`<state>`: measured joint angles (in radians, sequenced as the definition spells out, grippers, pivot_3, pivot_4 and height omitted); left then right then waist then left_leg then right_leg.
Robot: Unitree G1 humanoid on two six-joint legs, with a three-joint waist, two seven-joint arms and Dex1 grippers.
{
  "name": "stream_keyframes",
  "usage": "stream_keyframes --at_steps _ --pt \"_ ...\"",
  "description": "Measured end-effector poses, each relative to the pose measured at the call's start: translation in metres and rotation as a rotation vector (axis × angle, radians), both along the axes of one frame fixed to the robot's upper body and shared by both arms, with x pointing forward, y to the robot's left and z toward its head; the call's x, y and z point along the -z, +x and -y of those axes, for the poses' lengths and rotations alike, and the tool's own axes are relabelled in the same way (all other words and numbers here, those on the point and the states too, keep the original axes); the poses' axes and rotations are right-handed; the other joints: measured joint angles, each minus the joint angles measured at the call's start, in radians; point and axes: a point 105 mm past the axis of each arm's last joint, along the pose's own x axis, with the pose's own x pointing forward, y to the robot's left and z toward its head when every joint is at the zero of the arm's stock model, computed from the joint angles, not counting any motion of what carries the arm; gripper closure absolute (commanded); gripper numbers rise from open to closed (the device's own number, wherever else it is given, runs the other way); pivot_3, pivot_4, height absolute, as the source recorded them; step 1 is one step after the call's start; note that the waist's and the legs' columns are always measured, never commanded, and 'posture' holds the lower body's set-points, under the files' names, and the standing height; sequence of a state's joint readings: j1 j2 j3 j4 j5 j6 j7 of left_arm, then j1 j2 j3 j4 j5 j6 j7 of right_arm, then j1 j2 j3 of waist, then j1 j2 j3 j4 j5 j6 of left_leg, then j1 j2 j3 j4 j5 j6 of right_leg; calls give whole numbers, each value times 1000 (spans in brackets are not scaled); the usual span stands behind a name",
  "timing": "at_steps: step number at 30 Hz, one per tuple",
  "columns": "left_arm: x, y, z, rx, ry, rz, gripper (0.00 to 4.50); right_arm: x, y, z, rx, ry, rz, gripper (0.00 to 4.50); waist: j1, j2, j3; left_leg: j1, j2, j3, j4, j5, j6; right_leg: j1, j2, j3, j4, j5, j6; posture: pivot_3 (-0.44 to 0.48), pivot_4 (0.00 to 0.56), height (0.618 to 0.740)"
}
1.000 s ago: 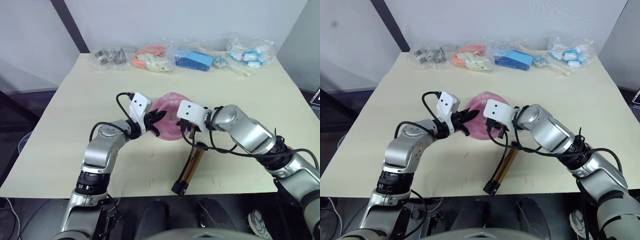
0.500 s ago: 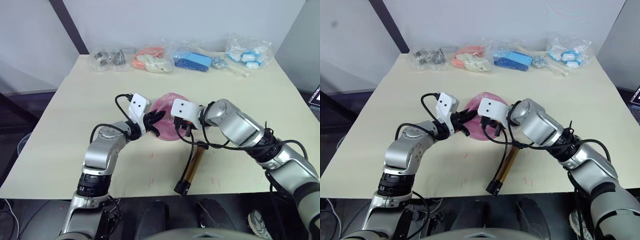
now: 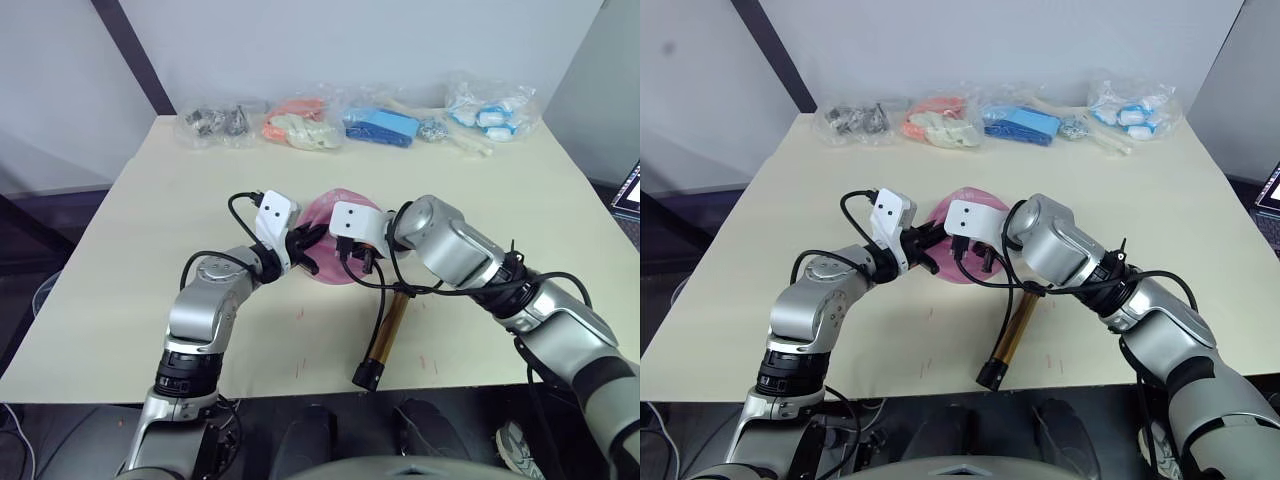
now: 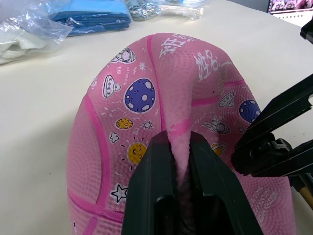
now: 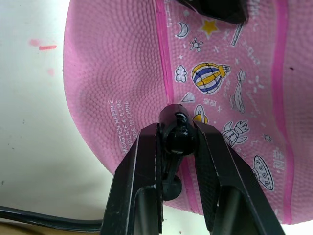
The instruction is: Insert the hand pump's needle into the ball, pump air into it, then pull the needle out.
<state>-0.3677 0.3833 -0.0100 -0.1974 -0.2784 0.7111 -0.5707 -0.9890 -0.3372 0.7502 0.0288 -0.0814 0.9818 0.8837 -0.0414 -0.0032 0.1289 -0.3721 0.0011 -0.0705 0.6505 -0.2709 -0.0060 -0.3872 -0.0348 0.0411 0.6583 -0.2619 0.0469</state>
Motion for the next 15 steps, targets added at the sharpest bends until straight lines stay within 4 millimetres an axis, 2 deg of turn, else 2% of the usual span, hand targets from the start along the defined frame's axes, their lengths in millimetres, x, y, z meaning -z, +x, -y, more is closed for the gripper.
stream_keyframes --at_steps 3,15 --pt "1 0 -1 -8 1 -5 4500 4 1 -2 -7 -11 -5 4126 -2 0 0 12 0 0 -5 0 0 10 0 0 -3 -2 -1 0 150 740" --pt "6 -1 -4 -24 2 -18 4500 11 4 -9 -25 -26 -6 4126 -5 -2 -8 16 1 1 -8 0 0 11 0 1 -3 -4 0 0 150 740"
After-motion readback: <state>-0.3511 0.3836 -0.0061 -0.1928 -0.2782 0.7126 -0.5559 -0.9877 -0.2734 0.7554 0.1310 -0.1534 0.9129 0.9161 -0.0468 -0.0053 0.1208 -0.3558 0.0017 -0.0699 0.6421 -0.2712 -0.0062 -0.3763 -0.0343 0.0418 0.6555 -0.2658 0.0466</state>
